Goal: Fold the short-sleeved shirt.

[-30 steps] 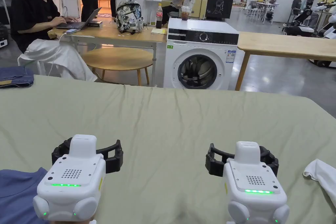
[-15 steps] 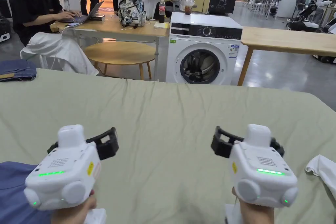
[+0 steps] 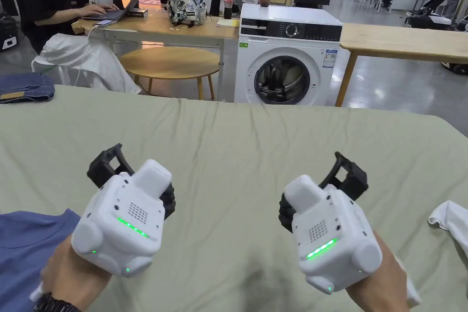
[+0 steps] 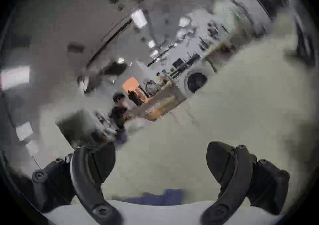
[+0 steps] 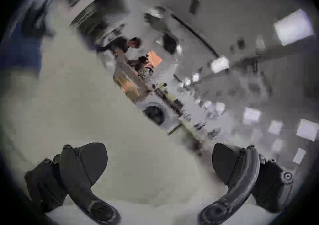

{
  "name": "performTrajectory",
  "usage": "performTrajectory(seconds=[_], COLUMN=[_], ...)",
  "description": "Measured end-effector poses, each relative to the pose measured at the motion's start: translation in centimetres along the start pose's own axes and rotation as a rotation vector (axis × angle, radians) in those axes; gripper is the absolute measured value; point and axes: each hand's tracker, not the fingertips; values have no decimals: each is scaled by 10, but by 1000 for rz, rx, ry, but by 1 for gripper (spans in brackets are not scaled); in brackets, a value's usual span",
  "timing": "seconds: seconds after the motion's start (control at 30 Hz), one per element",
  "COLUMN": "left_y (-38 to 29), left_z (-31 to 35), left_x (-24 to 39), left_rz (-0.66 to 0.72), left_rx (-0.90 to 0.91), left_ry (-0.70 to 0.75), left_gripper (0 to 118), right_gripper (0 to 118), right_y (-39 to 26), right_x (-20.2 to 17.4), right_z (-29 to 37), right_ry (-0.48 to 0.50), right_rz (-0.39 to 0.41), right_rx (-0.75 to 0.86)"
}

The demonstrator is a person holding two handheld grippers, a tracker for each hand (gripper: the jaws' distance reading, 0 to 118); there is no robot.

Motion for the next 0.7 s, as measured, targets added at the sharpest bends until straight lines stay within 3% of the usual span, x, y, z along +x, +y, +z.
performTrajectory(seconds=[0.07, 0.1, 0.2, 0.3, 0.4, 0.63, 0.7], left_y=[-2, -8, -23, -28, -28, -19, -17], left_z=[-2, -1, -4, 0, 4, 9, 9], left_x=[-15, -21, -24, -20, -15, -17, -18], left_rz=[317, 448, 655, 687, 713, 689, 678], left_rx=[-12, 10, 56, 74, 99, 103, 97], left_ry=[-59, -84, -126, -104, -74, -65, -70], left_gripper=[107, 107, 107, 107, 107, 107, 107], right_gripper=[118, 118, 118, 118, 118, 117, 104], right_y=[-8, -12, -22, -27, -28, -19, -15], right_x=[13, 16, 19, 20, 22, 14, 11], right_z=[-4, -5, -10, -6, -7, 2, 5], right_ry=[50, 49, 22, -31, -12, -31, -57], right_rz=[-341, -457, -642, -768, -779, -697, -669], right_rx=[-52, -70, -100, -108, -101, -54, -44])
